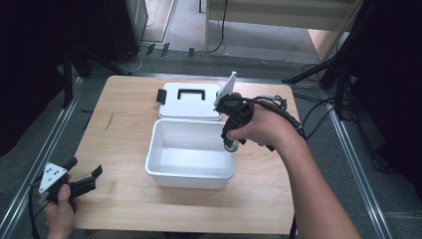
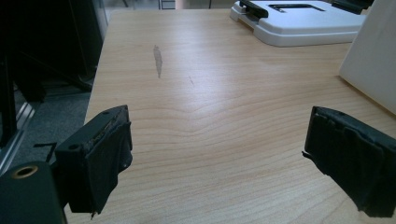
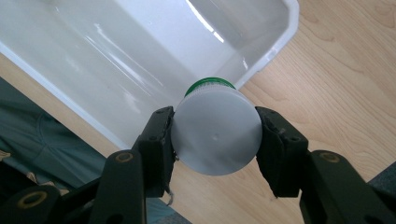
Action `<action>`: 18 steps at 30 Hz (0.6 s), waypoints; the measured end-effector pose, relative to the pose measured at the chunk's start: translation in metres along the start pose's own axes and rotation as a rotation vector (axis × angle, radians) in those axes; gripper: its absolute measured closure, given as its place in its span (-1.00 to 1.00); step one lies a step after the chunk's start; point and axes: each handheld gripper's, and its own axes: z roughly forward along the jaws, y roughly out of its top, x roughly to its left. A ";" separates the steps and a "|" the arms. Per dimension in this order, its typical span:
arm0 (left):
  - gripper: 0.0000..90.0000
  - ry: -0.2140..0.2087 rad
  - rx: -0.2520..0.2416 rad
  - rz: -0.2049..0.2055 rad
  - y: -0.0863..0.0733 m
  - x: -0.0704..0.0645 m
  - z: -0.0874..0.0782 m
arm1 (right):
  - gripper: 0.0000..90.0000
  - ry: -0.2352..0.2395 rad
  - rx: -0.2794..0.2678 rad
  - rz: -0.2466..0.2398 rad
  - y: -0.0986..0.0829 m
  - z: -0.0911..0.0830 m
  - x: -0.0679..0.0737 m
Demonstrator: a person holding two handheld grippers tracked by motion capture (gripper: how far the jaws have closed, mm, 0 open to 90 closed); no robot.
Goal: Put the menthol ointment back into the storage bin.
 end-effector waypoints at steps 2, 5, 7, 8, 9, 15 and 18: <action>-0.82 0.000 0.000 0.000 0.000 0.000 0.000 | 0.15 -0.002 0.002 -0.004 0.003 0.001 0.003; -0.82 -0.001 0.000 0.000 0.000 0.000 0.000 | 0.15 0.002 0.003 -0.012 0.005 0.002 0.006; -0.82 0.000 0.001 0.000 0.000 0.000 0.000 | 0.15 0.000 0.003 -0.015 0.008 0.003 0.010; -0.82 0.000 0.001 0.000 0.000 0.000 0.000 | 0.15 0.001 0.004 -0.019 0.009 0.004 0.011; -0.82 0.000 0.002 0.001 0.000 0.000 0.000 | 0.15 0.001 0.011 -0.025 0.012 0.005 0.014; -0.82 -0.002 0.004 0.004 0.000 0.000 0.000 | 0.15 0.002 0.014 -0.040 0.017 0.010 0.021; -0.82 -0.002 0.004 0.006 0.000 0.000 0.000 | 0.15 0.010 0.017 -0.047 0.021 0.015 0.025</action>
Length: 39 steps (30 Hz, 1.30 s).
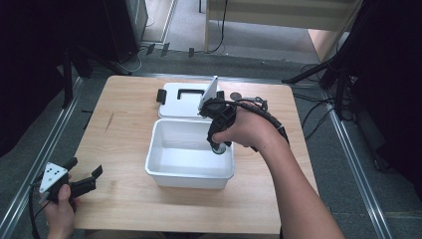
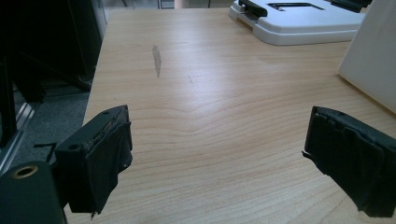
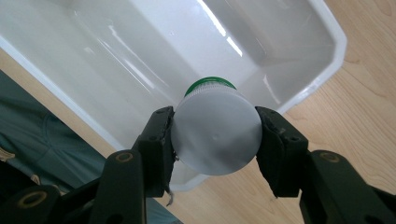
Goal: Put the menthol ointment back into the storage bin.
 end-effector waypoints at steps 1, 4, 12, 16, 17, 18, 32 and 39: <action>-0.82 -0.001 0.002 0.001 0.000 0.000 0.000 | 0.15 0.000 0.000 0.000 0.000 0.000 0.000; -0.82 -0.002 0.004 0.004 0.000 0.000 0.000 | 0.15 0.002 0.002 -0.010 0.003 0.008 0.003; -0.82 -0.003 0.005 0.006 0.000 -0.001 0.000 | 0.15 0.009 0.011 -0.024 0.007 0.024 0.005; -0.82 -0.002 0.004 0.008 0.000 -0.001 0.000 | 0.15 0.010 0.023 -0.029 0.008 0.034 0.006; -0.82 -0.002 0.004 0.009 0.000 -0.001 0.000 | 0.15 0.014 0.023 -0.031 0.008 0.037 0.005; -0.82 -0.001 0.002 0.009 0.000 -0.001 0.001 | 0.15 0.016 0.023 -0.033 0.008 0.039 0.005; -0.82 -0.001 0.007 0.017 0.000 -0.002 0.001 | 0.15 0.026 0.038 -0.039 0.008 0.071 0.005; -0.82 -0.001 0.006 0.016 0.000 -0.002 0.001 | 0.15 0.033 0.044 -0.039 0.009 0.082 0.007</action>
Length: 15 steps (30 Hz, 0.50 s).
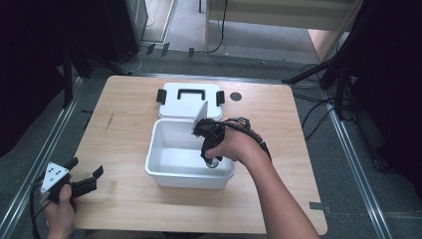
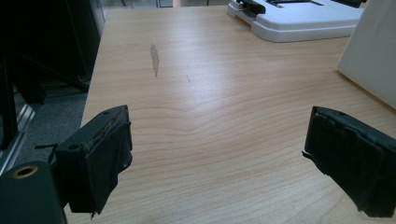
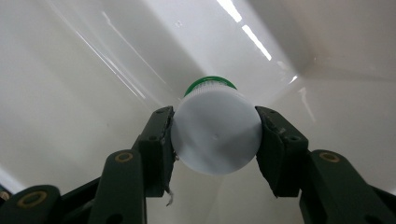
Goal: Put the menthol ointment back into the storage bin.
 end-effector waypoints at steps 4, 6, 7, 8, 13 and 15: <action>-0.82 0.000 0.000 0.001 0.000 0.000 0.000 | 0.15 0.003 0.003 -0.004 0.000 0.007 0.000; -0.82 -0.001 0.000 0.001 0.000 0.000 0.000 | 0.15 0.001 0.007 -0.007 0.000 0.011 0.000; -0.82 -0.001 0.000 0.001 0.000 0.000 0.000 | 0.15 0.000 0.010 -0.010 0.000 0.013 0.000; -0.82 0.000 0.001 0.002 0.000 0.000 0.000 | 0.15 0.000 0.013 -0.009 0.000 0.014 0.001; -0.82 -0.001 0.002 0.003 0.000 0.000 0.000 | 0.15 0.002 0.014 -0.013 0.000 0.022 0.001; -0.82 -0.002 0.002 0.004 0.000 0.000 0.000 | 0.15 0.002 0.018 -0.013 0.000 0.024 0.001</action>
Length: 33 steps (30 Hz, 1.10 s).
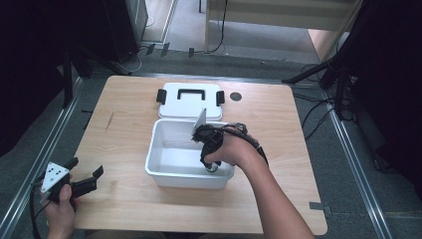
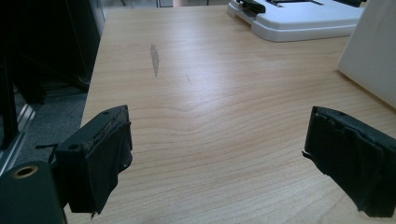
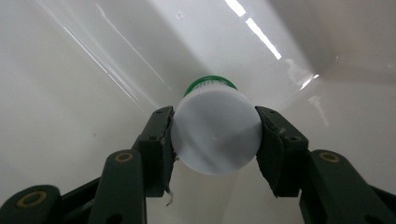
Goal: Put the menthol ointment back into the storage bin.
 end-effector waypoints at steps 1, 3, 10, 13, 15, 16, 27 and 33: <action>-0.82 0.000 0.000 0.000 0.000 0.000 0.000 | 0.15 0.001 0.000 0.000 0.000 0.001 0.000; -0.82 0.000 0.000 0.000 0.000 0.000 0.000 | 0.15 0.002 0.004 0.002 0.000 0.004 0.001; -0.82 0.001 -0.001 -0.002 0.000 0.000 0.000 | 0.15 0.007 0.018 -0.001 0.002 0.013 0.002; -0.82 0.000 -0.001 -0.002 0.000 0.000 0.000 | 0.15 0.008 0.021 0.000 0.002 0.014 0.003; -0.82 0.001 -0.002 -0.003 0.000 0.000 0.000 | 0.14 0.009 0.027 -0.001 0.002 0.018 0.003; -0.82 0.001 -0.002 -0.003 0.000 0.000 0.000 | 0.14 0.010 0.032 0.001 0.002 0.019 0.003; -0.82 0.001 -0.004 -0.004 0.000 0.000 0.000 | 0.14 0.015 0.043 0.001 0.002 0.024 0.003; -0.82 0.002 -0.003 -0.004 0.000 0.000 0.000 | 0.13 0.012 0.051 -0.004 0.003 0.025 0.004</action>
